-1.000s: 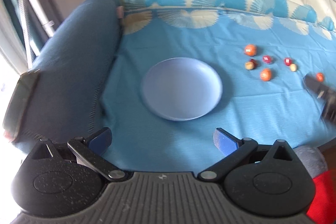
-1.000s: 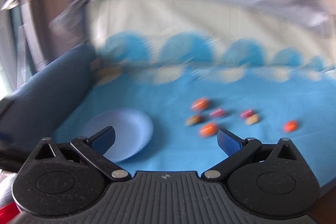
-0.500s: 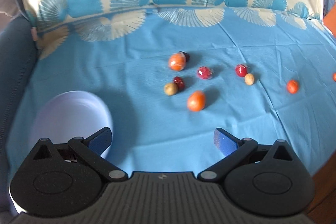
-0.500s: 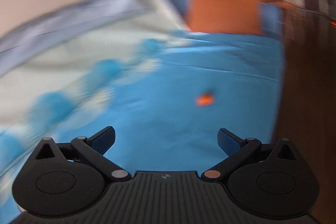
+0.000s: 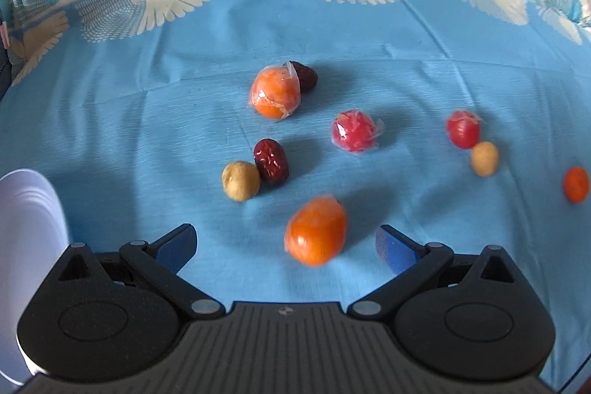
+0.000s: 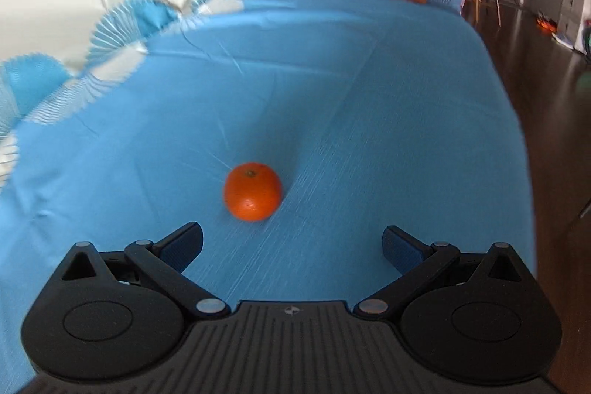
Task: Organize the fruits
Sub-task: 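Reach both grippers toward the mandarins and close on one each, then carry both mandarins to the blue plate and open both grippers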
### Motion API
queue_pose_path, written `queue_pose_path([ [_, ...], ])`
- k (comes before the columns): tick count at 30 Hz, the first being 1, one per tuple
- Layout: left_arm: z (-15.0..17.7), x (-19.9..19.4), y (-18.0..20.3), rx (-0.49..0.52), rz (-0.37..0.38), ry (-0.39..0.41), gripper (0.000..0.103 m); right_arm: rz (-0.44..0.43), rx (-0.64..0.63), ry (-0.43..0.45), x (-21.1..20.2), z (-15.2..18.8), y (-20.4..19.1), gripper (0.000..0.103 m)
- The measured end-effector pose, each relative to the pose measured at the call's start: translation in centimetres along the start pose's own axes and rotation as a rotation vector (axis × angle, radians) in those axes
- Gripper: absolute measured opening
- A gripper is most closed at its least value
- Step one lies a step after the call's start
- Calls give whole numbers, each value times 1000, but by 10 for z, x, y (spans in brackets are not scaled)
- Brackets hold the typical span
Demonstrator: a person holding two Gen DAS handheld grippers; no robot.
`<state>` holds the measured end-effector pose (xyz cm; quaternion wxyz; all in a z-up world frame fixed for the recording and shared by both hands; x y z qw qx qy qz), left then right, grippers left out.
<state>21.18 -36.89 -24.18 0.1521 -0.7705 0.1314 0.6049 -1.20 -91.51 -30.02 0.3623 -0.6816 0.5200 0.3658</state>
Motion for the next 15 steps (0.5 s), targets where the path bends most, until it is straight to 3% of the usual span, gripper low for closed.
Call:
queue_pose_path([
  [3, -5, 4, 5, 7, -31, -4, 102, 65, -76, 47, 14, -9, -16, 102],
  [5, -7, -6, 9, 7, -25, 49, 86, 74, -114, 76, 16, -12, -23, 101],
  [6, -7, -10, 10, 6, -16, 64, 57, 62, -111, 82, 17, -14, -23, 97],
  [7, -7, -10, 12, 15, 9, 55, 36, 53, -106, 105, 14, -14, -23, 74],
  [8, -6, -11, 13, 18, 37, 42, 37, 56, -116, 132, 10, -13, -24, 44],
  [9, -4, -12, 12, 12, 38, 53, 36, 34, -145, 143, 8, -12, -26, 37],
  [15, 12, -19, 3, 26, 6, 48, 36, 11, -216, 166, -21, -1, -28, 36],
])
Point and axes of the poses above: each gripper's, at about its wrist camera, not at the fingertips, and x roughly the way its jaws point, y to its right, z to its underside, the point moved 5 cm from there along x, roughly the way its jaws point, and after that the axes turned 15 degrees about -y, right-handed, at the moved point
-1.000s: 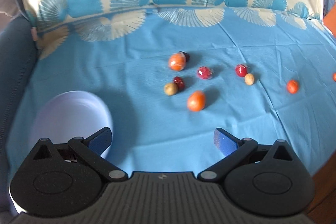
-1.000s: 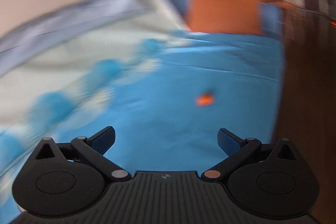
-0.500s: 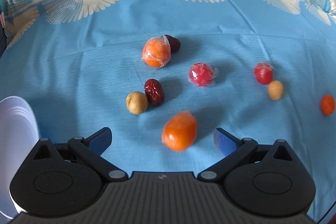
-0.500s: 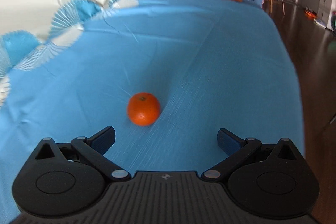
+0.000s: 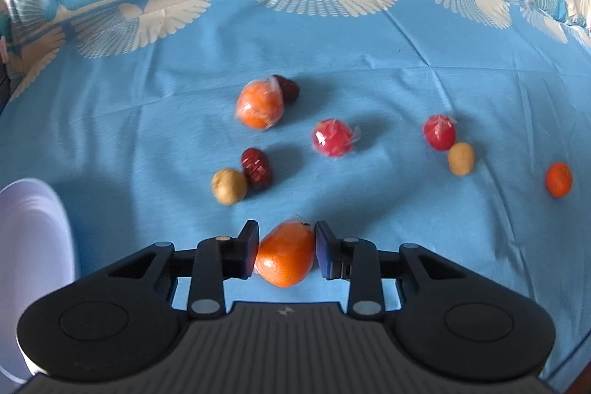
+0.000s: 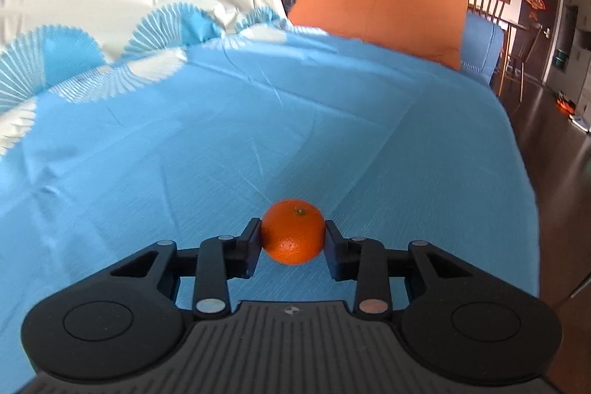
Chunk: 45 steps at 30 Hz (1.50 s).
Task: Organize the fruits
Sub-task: 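Carry both mandarins to the blue plate and open both grippers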
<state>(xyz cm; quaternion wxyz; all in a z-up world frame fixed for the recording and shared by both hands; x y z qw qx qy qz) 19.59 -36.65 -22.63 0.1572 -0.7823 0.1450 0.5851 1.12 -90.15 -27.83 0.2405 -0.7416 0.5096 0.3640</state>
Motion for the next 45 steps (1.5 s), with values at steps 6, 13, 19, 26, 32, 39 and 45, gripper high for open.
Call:
queue_pose_path([
  [6, 18, -41, -26, -22, -38, -8, 36, -214, -47, 53, -89, 8, -24, 36],
  [13, 44, -126, -81, -53, -72, 49, 36, -513, -197, 97, -243, 52, -86, 37],
  [19, 91, -197, -141, -89, -101, 87, 36, -734, -348, 115, -383, 116, -141, 37],
  [26, 171, -249, -216, -148, -131, 108, 36, -889, -543, 49, -526, 236, -173, 37],
  [32, 237, -268, -258, -192, -85, 118, 36, -928, -672, -29, -593, 318, -179, 37],
  [39, 284, -269, -281, -230, -35, 132, 36, -895, -807, -64, -631, 380, -175, 37],
  [45, 285, -266, -293, -253, -11, 138, 36, -869, -873, -71, -640, 406, -180, 37],
])
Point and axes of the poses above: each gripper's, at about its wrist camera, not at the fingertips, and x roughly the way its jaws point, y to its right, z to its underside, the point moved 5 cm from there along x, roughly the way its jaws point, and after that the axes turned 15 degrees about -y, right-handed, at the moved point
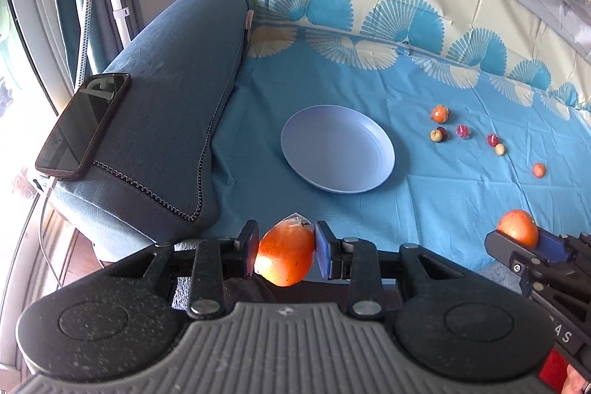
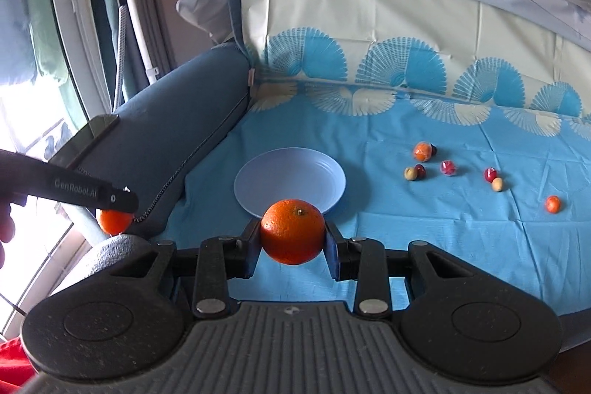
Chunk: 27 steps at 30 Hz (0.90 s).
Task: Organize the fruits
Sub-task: 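Carry both mandarins to the blue plate and open both grippers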
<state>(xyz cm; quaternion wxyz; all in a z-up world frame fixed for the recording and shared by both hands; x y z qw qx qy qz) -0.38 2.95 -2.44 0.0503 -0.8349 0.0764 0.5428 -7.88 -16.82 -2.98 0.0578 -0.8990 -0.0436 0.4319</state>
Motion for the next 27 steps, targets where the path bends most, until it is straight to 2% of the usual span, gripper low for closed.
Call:
queue_pose_path([
  [6, -11, 10, -4, -6, 13, -12, 36, 0, -19, -19, 14, -6, -7, 37],
  [13, -50, 38, 7, 24, 27, -6, 36, 7, -27, -46, 49, -22, -5, 37],
  [20, -103, 99, 30, 53, 46, -37, 36, 26, -21, -85, 116, -49, 5, 37],
  [27, -136, 172, 37, 72, 29, -73, 36, 46, -21, -153, 194, -72, 20, 37],
])
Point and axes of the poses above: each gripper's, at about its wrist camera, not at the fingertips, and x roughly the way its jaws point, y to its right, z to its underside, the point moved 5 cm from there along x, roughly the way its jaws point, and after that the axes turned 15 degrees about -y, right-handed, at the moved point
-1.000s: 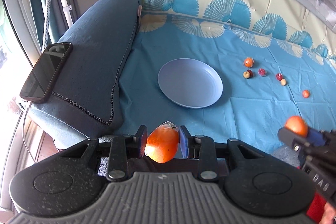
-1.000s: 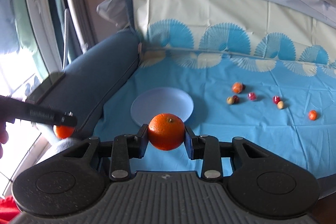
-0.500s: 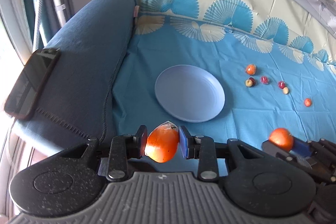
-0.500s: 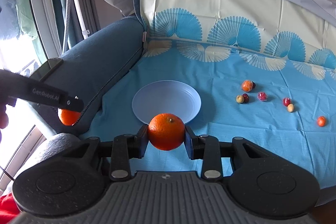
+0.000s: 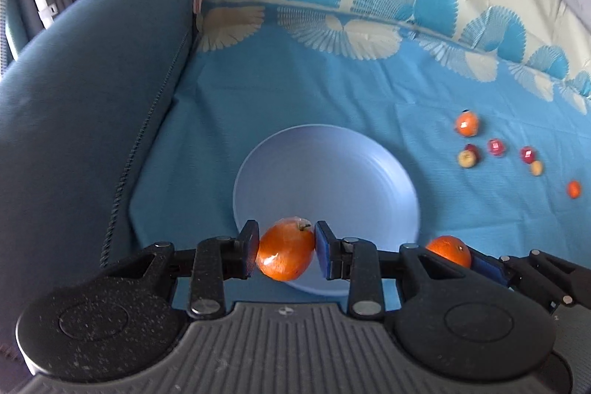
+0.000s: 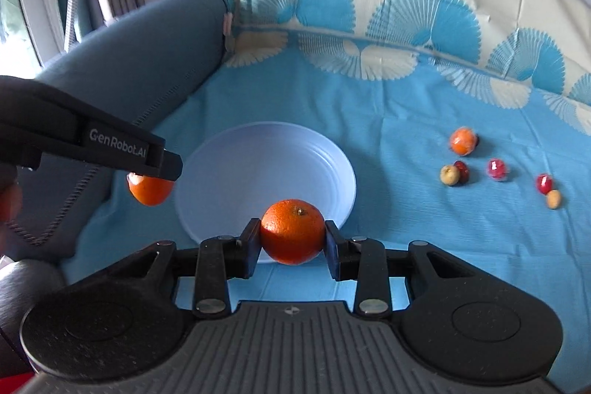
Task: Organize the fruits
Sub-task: 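Carry both mandarins to the blue plate and open both grippers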
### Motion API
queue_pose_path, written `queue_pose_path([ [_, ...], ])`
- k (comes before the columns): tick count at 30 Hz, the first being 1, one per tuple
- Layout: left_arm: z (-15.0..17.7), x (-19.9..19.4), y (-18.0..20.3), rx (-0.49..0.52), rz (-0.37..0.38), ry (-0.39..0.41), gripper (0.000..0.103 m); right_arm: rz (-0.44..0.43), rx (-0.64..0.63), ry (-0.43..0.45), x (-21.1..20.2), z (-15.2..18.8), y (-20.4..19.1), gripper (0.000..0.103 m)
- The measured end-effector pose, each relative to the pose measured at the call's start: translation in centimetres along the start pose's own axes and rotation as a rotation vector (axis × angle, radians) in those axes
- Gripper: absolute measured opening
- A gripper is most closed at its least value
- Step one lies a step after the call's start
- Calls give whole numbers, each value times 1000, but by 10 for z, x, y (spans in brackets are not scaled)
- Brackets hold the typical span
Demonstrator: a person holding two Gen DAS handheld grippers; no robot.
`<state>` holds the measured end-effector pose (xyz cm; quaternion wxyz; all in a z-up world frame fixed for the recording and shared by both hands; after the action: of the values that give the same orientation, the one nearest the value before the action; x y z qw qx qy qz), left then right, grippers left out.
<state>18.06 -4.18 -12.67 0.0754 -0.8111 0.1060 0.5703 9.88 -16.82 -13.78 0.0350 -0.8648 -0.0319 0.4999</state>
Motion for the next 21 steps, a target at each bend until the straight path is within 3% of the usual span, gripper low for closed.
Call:
queue_pose_path([
  [10, -27, 60, 2, 53, -20, -36, 35, 18, -13, -92, 74, -17, 9, 37],
  [11, -30, 61, 2, 54, -19, -29, 37, 24, -17, -92, 78, -18, 8, 38],
  [12, -34, 60, 1, 60, -17, -22, 50, 27, -27, -91, 81, -20, 8, 38],
  [13, -36, 57, -1, 66, -13, -2, 71, 31, -33, -90, 81, -22, 8, 44],
  [14, -38, 49, -3, 61, -20, 31, 83, 34, -37, -82, 80, -25, 9, 57],
  [15, -39, 39, -8, 47, -38, 67, 102, 38, -35, -64, 74, -27, 10, 64],
  [17, -34, 18, -16, 16, -88, 124, 103, 63, -22, -29, 58, -28, 13, 90],
  [21, -4, -13, -30, 18, -150, 115, 103, 53, -11, -2, 13, -14, 14, 99],
])
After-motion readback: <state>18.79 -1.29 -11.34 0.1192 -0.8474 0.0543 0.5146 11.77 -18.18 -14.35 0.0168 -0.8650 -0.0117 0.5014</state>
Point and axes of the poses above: each gripper's, at about its wrist camera, not at the fingertips, and x roughly the way its jaws point, y to its right, z to its underside, the point moved 5 cm from there along x, roughly the way its jaws point, and after that the axes turned 15 degrees about -y, right-handed, at the moved point
